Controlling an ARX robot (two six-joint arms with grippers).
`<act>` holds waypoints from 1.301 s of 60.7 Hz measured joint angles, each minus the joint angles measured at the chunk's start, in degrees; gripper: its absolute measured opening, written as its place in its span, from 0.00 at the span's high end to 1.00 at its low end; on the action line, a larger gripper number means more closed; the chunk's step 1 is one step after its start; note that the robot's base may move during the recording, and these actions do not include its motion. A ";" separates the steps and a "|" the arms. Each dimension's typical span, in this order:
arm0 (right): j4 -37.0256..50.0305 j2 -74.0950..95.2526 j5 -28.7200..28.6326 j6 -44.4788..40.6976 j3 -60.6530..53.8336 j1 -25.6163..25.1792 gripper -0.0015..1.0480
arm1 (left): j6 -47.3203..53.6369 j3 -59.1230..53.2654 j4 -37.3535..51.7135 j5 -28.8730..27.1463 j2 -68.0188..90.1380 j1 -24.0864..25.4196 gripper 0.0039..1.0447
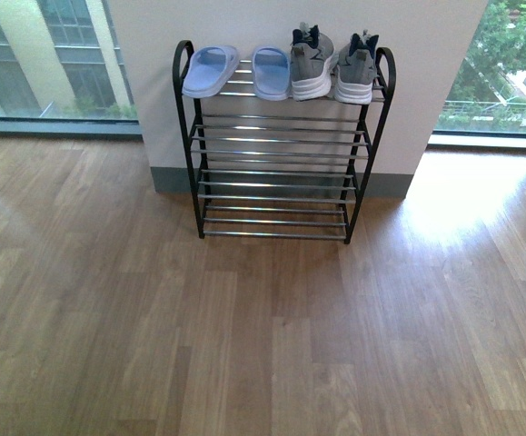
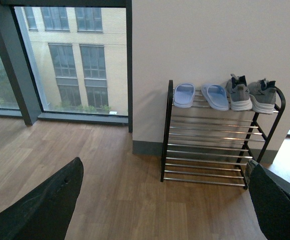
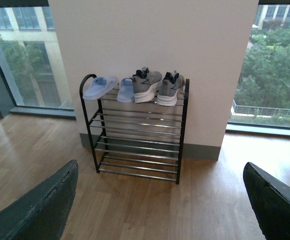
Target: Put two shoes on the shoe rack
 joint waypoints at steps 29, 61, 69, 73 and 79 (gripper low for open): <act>0.00 -0.07 0.02 0.00 0.00 0.00 0.09 | 0.04 0.00 0.04 0.00 0.00 0.00 0.09; 0.00 -0.07 0.00 0.00 0.00 0.00 0.09 | 0.04 0.00 0.04 -0.02 0.00 0.00 0.09; -0.02 -0.07 0.00 0.00 0.00 0.00 0.09 | 0.04 0.00 0.04 0.00 0.00 0.00 0.09; -0.02 -0.07 0.00 0.00 0.00 0.00 0.09 | 0.04 0.00 0.04 -0.02 0.00 0.00 0.09; -0.02 -0.07 0.00 0.00 0.00 0.00 0.09 | 0.04 0.00 0.04 0.00 0.00 0.00 0.09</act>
